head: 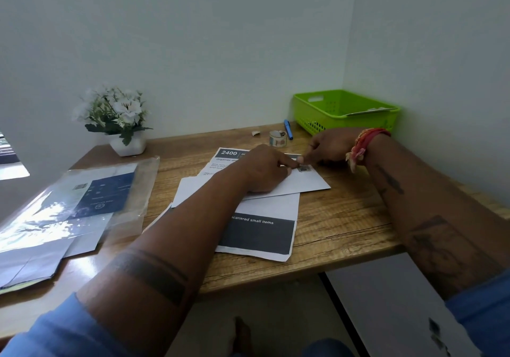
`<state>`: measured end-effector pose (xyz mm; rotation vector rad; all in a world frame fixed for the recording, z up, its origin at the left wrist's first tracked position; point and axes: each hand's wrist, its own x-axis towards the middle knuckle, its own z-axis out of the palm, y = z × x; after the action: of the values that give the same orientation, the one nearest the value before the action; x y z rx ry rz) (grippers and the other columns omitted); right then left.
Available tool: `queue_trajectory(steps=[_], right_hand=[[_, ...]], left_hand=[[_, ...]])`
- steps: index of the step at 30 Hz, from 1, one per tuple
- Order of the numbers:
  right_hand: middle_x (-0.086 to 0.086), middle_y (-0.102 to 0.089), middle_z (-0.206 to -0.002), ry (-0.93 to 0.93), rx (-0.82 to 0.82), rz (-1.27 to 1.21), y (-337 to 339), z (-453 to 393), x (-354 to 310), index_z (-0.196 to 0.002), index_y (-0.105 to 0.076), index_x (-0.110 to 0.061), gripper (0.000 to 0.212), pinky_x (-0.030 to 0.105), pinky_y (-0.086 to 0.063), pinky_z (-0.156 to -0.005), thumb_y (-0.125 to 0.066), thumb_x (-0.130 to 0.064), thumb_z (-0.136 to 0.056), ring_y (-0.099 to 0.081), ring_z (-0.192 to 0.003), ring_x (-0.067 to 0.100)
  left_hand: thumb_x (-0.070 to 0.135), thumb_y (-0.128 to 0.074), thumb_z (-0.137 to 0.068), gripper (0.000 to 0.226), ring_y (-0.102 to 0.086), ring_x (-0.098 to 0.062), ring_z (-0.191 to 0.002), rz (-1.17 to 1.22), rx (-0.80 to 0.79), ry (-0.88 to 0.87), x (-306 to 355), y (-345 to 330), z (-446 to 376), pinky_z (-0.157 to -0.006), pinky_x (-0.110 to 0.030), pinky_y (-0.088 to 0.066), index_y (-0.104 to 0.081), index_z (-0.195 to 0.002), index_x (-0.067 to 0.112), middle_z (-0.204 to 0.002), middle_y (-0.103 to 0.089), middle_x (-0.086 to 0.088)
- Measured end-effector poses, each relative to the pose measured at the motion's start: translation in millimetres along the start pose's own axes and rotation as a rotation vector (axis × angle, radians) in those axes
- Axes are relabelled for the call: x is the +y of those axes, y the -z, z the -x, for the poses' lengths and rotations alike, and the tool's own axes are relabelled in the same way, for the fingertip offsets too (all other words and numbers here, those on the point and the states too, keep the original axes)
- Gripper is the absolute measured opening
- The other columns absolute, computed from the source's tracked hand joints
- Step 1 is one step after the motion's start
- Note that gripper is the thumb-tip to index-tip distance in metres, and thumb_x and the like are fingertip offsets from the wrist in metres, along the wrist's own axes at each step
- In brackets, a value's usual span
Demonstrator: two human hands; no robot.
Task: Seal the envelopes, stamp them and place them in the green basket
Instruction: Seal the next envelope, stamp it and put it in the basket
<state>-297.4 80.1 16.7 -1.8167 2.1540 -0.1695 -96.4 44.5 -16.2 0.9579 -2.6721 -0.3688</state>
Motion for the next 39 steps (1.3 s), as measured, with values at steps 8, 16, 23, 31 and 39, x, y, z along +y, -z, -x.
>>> queue_trajectory(steps=[8, 16, 23, 31, 39], right_hand=[[-0.001, -0.065, -0.09, 0.008, -0.078, -0.018, 4, 4, -5, -0.104, -0.068, -0.022, 0.05, 0.029, -0.039, -0.065, -0.08, -0.057, -0.071, -0.054, -0.075, 0.014], [-0.002, -0.061, -0.086, -0.009, -0.077, -0.023, 2, 1, -8, -0.109, -0.067, -0.019, 0.05, 0.029, -0.038, -0.065, -0.075, -0.057, -0.077, -0.052, -0.075, 0.014], [-0.004, -0.067, -0.091, -0.007, -0.066, -0.082, 3, 1, 2, -0.099, -0.072, -0.024, 0.056, 0.032, -0.041, -0.07, -0.08, -0.065, -0.061, -0.056, -0.081, 0.015], [-0.001, -0.064, -0.089, 0.013, -0.099, -0.176, 4, 2, 7, -0.099, -0.068, -0.023, 0.036, 0.03, -0.039, -0.066, -0.085, -0.037, -0.072, -0.052, -0.076, 0.014], [0.01, -0.066, -0.113, -0.009, -0.039, 0.064, 2, 1, -5, -0.114, -0.067, -0.014, 0.036, 0.034, -0.041, -0.083, -0.063, -0.043, -0.093, -0.055, -0.092, 0.019]], left_hand=[[0.028, -0.053, -0.103, 0.033, -0.054, -0.011, -0.095, 0.006, 0.007, -0.007, 2, 2, 3, -0.082, -0.018, -0.033, -0.065, -0.133, 0.031, -0.126, -0.067, -0.006], [0.026, -0.053, -0.103, 0.032, -0.05, -0.009, -0.086, 0.013, 0.009, -0.016, 3, 2, 3, -0.079, -0.018, -0.033, -0.066, -0.132, 0.031, -0.119, -0.069, -0.006], [0.025, -0.053, -0.103, 0.033, -0.05, -0.005, -0.076, -0.021, 0.02, -0.033, 3, 1, 3, -0.068, -0.017, -0.033, -0.066, -0.133, 0.03, -0.117, -0.07, -0.009], [0.025, -0.053, -0.102, 0.033, -0.043, -0.004, -0.065, -0.033, 0.02, -0.043, 3, 1, 2, -0.075, -0.017, -0.031, -0.066, -0.133, 0.028, -0.116, -0.07, -0.012], [0.026, -0.053, -0.103, 0.033, -0.042, -0.004, -0.068, -0.042, 0.01, -0.046, 3, 2, 2, -0.073, -0.016, -0.031, -0.065, -0.134, 0.028, -0.117, -0.07, -0.012]])
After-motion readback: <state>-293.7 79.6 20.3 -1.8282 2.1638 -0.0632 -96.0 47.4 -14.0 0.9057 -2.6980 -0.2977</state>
